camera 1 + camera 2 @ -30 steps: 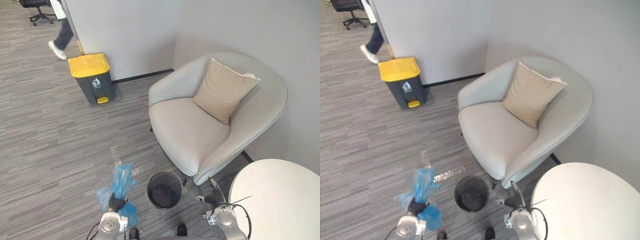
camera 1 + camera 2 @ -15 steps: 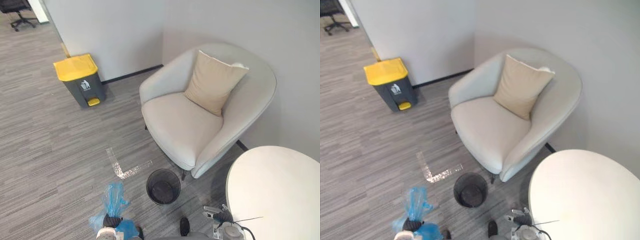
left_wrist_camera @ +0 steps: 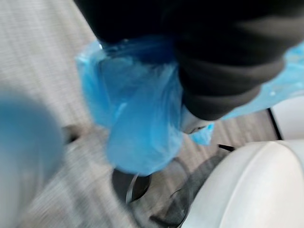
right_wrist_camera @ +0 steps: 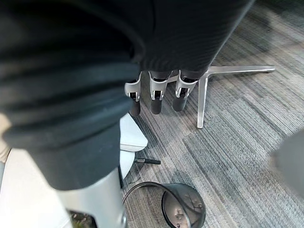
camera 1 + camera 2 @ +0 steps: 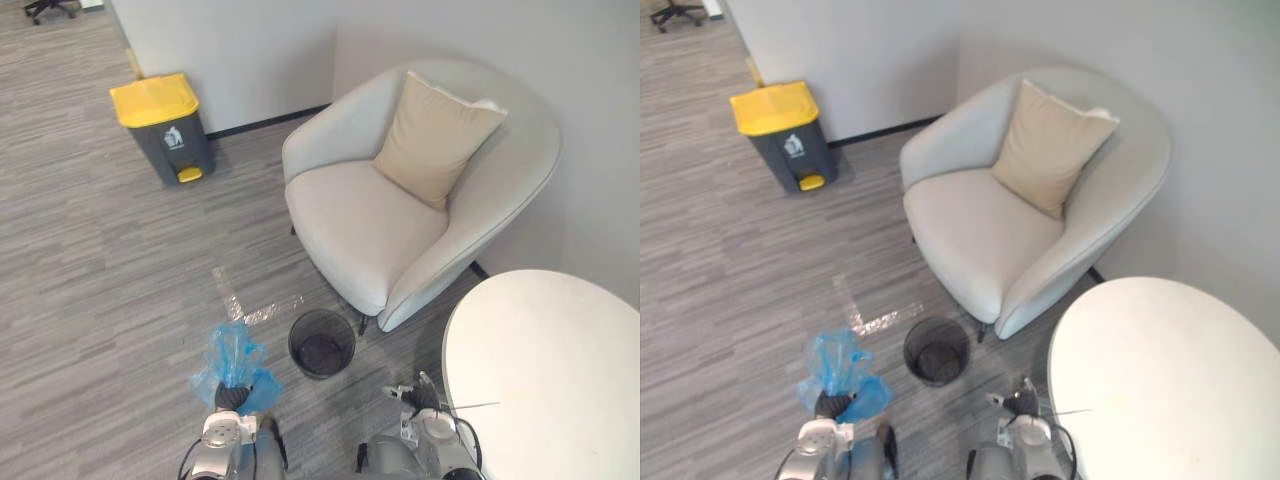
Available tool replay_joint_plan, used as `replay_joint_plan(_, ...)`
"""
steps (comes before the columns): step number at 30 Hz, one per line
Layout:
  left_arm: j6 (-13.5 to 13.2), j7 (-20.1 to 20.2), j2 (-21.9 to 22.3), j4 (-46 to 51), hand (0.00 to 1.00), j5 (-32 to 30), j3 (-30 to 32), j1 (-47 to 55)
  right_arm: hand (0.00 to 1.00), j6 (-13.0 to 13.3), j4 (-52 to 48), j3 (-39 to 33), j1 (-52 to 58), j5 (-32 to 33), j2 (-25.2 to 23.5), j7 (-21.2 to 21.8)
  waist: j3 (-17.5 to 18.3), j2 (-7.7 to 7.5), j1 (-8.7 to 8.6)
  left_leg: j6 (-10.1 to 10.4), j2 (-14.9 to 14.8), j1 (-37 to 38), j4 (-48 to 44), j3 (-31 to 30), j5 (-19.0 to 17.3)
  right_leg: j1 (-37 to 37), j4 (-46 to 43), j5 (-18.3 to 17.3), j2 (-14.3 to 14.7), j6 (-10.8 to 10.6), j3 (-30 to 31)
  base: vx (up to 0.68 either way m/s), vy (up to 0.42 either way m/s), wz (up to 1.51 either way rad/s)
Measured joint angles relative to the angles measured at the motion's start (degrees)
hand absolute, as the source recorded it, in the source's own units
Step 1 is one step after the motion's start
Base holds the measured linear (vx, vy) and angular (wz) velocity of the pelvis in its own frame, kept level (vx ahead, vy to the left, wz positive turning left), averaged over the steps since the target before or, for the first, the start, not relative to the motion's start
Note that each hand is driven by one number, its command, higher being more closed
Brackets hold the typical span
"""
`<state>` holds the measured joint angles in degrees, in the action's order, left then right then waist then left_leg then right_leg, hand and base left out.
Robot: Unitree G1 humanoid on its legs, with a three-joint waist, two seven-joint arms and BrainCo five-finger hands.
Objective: Gather rubbish on tea table into small bin, then transfer packed bag to large trash can.
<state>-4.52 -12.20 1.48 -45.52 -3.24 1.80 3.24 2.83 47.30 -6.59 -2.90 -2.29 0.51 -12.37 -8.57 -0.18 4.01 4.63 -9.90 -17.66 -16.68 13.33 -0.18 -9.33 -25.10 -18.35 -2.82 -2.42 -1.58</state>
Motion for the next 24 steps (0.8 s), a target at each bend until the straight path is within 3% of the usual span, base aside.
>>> replay_joint_plan(1, 0.0, 0.0, 0.3, -0.1, 1.0, 0.0, -1.2, -0.2, 0.0, 0.0, 0.0, 0.0, 0.7, 0.0, 0.2, -0.2, -0.5, 0.89, -0.88, 0.4, -0.1, 0.2, 2.3, -1.6, 2.5, 0.6, 0.8, 0.9, 0.4, 1.2, -2.2, -0.23, -0.081, 0.46)
replay_joint_plan(4, 0.0, 0.0, -0.4, 0.0, 1.0, 0.0, -1.8, -0.5, 0.0, -0.2, -0.1, 0.0, 1.9, 0.0, -0.6, -1.0, -0.4, 1.33, -1.23, 2.1, -0.4, 1.2, 8.8, -4.5, 7.3, 0.1, 1.5, 2.5, 0.8, 3.6, -6.8, -0.29, -0.101, 0.55)
replay_joint_plan(5, 0.0, 0.0, -0.5, 0.0, 1.0, 0.0, -2.0, -0.9, 0.0, -0.2, -0.1, -0.1, 1.8, 0.0, -0.8, -1.2, -0.7, 1.05, -1.25, 2.1, -0.3, 0.5, 7.8, -4.6, 6.8, -0.2, 1.5, 2.8, 0.3, 4.1, -7.6, -0.3, -0.012, 0.53)
replay_joint_plan(6, 0.0, 0.0, -0.7, 0.0, 1.0, 0.0, -2.4, -1.5, 0.0, -0.2, -0.2, -0.2, 1.7, 0.0, -0.8, -1.3, -1.3, 0.08, -1.26, 0.5, 0.5, -0.7, 1.7, -4.3, 4.6, -0.7, 1.4, 3.4, -1.3, 4.2, -8.5, -0.28, 0.013, 0.62)
replay_joint_plan(7, 0.1, 0.0, -0.6, 0.0, 1.0, -0.1, -3.1, -1.3, 0.0, -0.2, -0.3, -0.2, 2.0, 0.0, -0.5, -1.3, -1.5, -0.31, -1.49, -1.2, 1.7, -1.1, -6.3, -3.8, 0.1, -0.8, 2.3, 4.5, -3.1, 3.8, -9.8, -0.31, 0.043, 0.78)
replay_joint_plan(9, 0.1, 0.0, -0.6, 0.0, 1.0, -0.1, -3.8, -1.2, 0.0, -0.2, -0.3, -0.3, 2.4, 0.0, -0.2, -1.3, -1.2, 0.14, -1.99, -1.2, 0.5, -0.5, -11.7, -1.4, -5.2, -1.1, 4.0, 6.2, -4.1, 3.2, -11.6, -0.19, 0.117, 0.67)
replay_joint_plan(11, 0.1, 0.0, -0.9, -0.3, 1.0, -0.4, -4.0, -1.7, 0.0, -0.2, -0.1, -1.2, 2.9, 0.1, -0.6, -1.2, -0.8, 1.19, -2.46, -0.4, -2.9, 4.0, -12.6, 3.3, -11.8, -1.8, 5.6, 8.6, -5.3, 1.2, -14.0, -0.09, 0.221, 0.66)
replay_joint_plan(12, 0.1, 0.0, -0.9, -0.6, 1.0, -0.6, -4.0, -1.8, 0.0, -0.2, 0.1, -1.4, 2.9, 0.1, -0.6, -1.2, -0.8, 1.33, -2.55, 0.5, -3.0, 4.7, -11.3, 3.9, -12.5, -1.9, 5.7, 8.8, -5.5, 0.8, -14.3, -0.1, 0.224, 0.58)
replay_joint_plan(13, 0.1, 0.0, -1.7, -2.3, 1.0, -1.0, -4.4, -2.5, 0.0, -0.3, 2.0, -2.3, 2.6, 0.2, -1.0, -1.1, -0.7, 1.05, -2.95, 0.9, -1.2, 6.5, -5.4, 4.8, -13.1, -1.3, 7.9, 10.0, -5.5, -0.9, -14.1, -0.08, 0.163, 0.34)
replay_joint_plan(16, 0.4, 0.1, -4.3, -4.5, 1.0, -1.3, -6.2, -1.8, 0.0, -0.3, 3.6, -2.3, 2.5, 0.2, -2.1, -1.0, 0.5, -0.66, -3.69, -0.9, 3.1, 9.2, 2.0, 4.9, -9.3, 1.9, 15.7, 14.3, -6.6, -2.4, -13.1, -0.06, 0.178, 0.22)
replay_joint_plan(17, 0.4, 0.1, -5.1, -4.8, 1.0, -1.6, -6.2, -1.7, 0.0, -0.2, 4.1, -2.3, 2.4, 0.2, -1.8, -1.0, 0.6, -0.43, -3.77, -1.5, 4.2, 9.3, 2.7, 4.9, -9.0, 2.7, 17.6, 16.0, -7.2, -2.6, -12.9, -0.06, 0.152, 0.14)
replay_joint_plan(24, 0.4, 0.0, -7.1, -7.6, 1.0, -2.3, -5.7, -1.3, 0.0, -0.4, 7.8, -2.3, 1.1, 0.1, -1.5, -1.0, 1.0, -0.22, -3.74, -2.6, 6.2, 9.7, 4.2, 5.1, -8.4, 3.5, 21.4, 18.7, -8.0, -3.1, -11.7, -0.03, 0.07, -0.03)
